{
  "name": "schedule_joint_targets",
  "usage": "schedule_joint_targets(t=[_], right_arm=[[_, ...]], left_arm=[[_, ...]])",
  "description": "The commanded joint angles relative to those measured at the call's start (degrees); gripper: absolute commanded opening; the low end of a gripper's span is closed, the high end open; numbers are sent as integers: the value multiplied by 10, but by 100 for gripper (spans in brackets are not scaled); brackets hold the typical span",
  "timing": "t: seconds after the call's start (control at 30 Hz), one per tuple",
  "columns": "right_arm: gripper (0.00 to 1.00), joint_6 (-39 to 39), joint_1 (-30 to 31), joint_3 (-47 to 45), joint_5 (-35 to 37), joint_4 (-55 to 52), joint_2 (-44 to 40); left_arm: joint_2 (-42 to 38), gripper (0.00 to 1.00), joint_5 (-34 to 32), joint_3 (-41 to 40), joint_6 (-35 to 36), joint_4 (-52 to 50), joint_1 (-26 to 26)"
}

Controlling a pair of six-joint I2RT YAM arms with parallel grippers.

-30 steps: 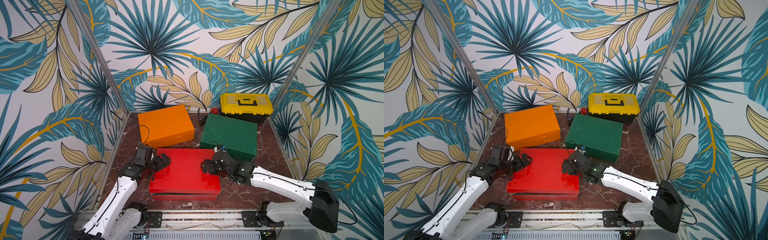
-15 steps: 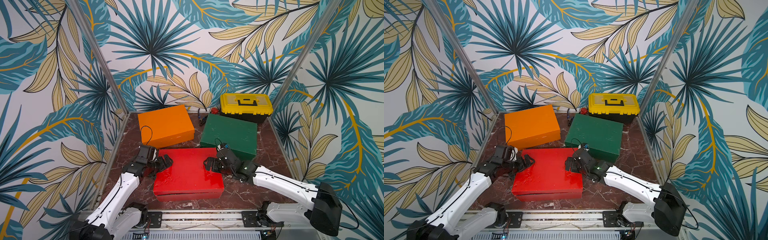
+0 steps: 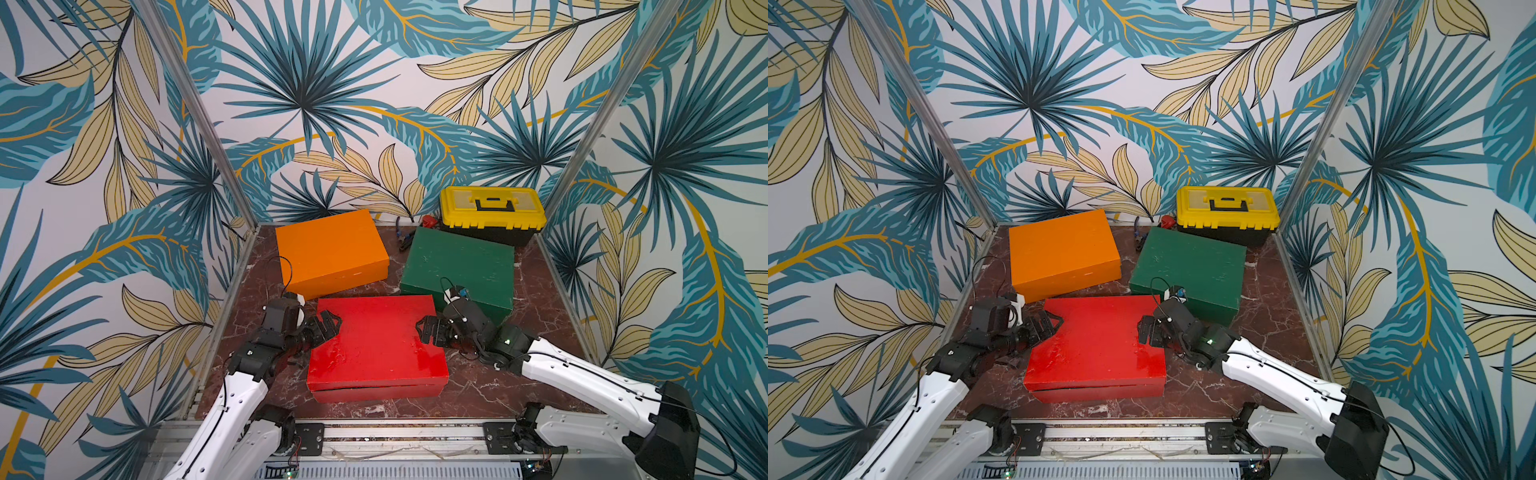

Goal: Stack the shoeboxes
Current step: Adjust the shoebox at the center of the board.

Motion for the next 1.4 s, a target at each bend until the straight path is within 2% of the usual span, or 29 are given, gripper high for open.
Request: schedule_joint_targets(t=[0.0,0.17,0.3,0.37,0.63,0.9,1.17,1.37], right_arm=[[98,8,1,-28,-44,16,0],[91,9,5,-30,-44,18,1],[83,9,9,-27,-44,17,2],[81,9,10,-26,-43,16,-1],[71,11,26,-21,-34,4,-17],[68,13,47,-24,-14,-7,-45],[66,23,77,-42,2,2,-49],[66,32,83,-68,22,-11,-94]], left_arm=[[-6,99,35,-25,-3,-12,-1],[-13,93,9,-21,4,-36,-2],[-1,74,12,-21,5,-36,-2],[3,70,12,-21,5,-36,-2],[-30,70,14,-8,-8,-56,-21],[-76,68,9,-20,-43,-62,-69],[-122,68,11,-48,-56,-63,-77],[-140,68,12,-69,-62,-62,-83]])
